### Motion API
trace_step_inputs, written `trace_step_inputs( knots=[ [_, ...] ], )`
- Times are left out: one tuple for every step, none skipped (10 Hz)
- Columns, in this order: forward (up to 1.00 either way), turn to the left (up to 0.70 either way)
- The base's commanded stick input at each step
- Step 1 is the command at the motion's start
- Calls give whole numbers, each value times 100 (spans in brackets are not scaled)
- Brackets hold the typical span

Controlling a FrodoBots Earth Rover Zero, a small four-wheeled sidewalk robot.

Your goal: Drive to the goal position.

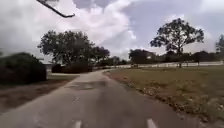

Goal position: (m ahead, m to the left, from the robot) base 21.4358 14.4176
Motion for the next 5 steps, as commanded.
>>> trace_step_inputs(
  knots=[
    [85, 0],
    [85, 0],
    [85, 0],
    [85, 0],
    [85, 0]
  ],
)
